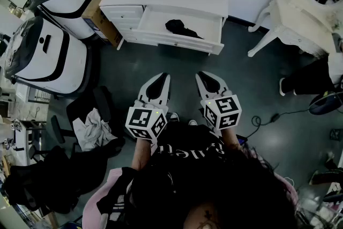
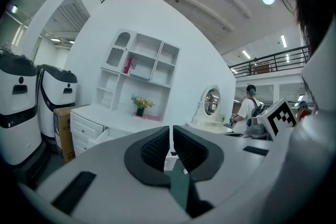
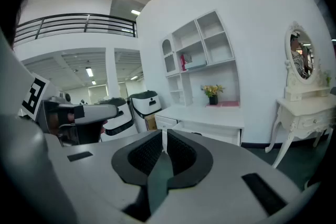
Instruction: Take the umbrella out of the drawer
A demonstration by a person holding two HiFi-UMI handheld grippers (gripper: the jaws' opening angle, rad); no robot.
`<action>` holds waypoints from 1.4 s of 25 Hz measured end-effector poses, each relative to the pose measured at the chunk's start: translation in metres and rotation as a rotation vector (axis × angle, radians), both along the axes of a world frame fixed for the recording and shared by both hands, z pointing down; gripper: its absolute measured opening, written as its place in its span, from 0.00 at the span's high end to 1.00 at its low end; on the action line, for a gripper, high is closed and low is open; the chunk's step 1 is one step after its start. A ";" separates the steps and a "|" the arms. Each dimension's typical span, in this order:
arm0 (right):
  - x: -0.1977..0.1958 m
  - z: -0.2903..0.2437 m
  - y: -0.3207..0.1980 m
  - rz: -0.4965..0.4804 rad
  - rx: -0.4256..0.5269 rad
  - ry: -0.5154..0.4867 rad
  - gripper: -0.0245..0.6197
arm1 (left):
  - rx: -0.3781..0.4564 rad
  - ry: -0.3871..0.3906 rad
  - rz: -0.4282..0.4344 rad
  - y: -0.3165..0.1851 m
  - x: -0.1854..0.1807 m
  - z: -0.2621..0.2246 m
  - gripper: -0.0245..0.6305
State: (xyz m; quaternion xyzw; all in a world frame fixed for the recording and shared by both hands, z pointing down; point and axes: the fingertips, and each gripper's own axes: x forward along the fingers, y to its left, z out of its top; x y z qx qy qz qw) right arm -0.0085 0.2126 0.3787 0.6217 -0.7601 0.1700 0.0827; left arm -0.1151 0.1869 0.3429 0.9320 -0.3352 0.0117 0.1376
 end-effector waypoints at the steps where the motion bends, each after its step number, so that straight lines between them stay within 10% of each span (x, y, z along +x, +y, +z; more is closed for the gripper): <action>1: -0.003 0.000 -0.004 0.002 0.000 -0.001 0.87 | 0.001 -0.001 0.003 -0.004 -0.003 0.000 0.92; 19: -0.046 0.027 -0.075 0.033 -0.025 -0.050 0.86 | -0.028 -0.002 0.050 -0.077 -0.043 0.025 0.92; 35: 0.038 0.047 -0.188 -0.051 -0.059 -0.078 0.86 | -0.035 -0.028 0.006 -0.182 0.045 0.030 0.92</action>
